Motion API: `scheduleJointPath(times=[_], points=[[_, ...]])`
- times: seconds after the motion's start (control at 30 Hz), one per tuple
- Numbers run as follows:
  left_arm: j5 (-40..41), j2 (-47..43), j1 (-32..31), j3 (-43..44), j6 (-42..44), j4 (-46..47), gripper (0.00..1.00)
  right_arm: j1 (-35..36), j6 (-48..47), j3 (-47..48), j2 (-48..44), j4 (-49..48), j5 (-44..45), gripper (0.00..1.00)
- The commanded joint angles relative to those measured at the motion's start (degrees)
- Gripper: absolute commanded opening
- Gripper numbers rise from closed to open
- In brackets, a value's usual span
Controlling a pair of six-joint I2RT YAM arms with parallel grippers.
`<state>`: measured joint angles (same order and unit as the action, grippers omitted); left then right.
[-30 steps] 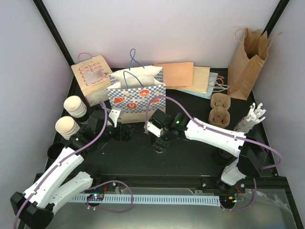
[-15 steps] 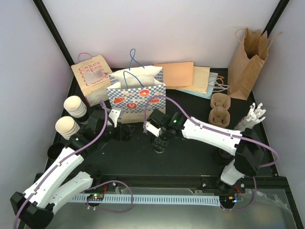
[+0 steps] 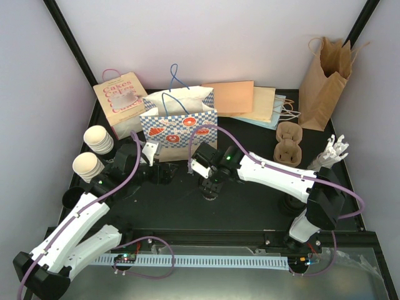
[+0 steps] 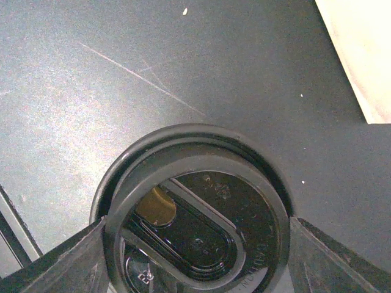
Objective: Pack the takeout coffee
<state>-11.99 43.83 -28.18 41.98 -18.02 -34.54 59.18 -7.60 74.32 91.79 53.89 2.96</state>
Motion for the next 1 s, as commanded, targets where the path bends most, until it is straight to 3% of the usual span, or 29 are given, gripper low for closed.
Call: scheduleJointPath(times=[0.0,0.57,0.97], points=[[0.98,-0.5,0.33,2.91,1.13,-1.22,0.99,0.37,0.12,1.79,-0.31,0.69,1.43,0.75],[1.38,-0.58,0.33,2.96,1.67,-1.7,0.99,1.82,1.85,-2.45,1.33,-0.57,2.85,0.74],[2.23,-1.21,0.32,4.1,1.85,-2.97,0.99,1.81,2.94,-0.49,-3.21,-1.07,4.6,0.74]])
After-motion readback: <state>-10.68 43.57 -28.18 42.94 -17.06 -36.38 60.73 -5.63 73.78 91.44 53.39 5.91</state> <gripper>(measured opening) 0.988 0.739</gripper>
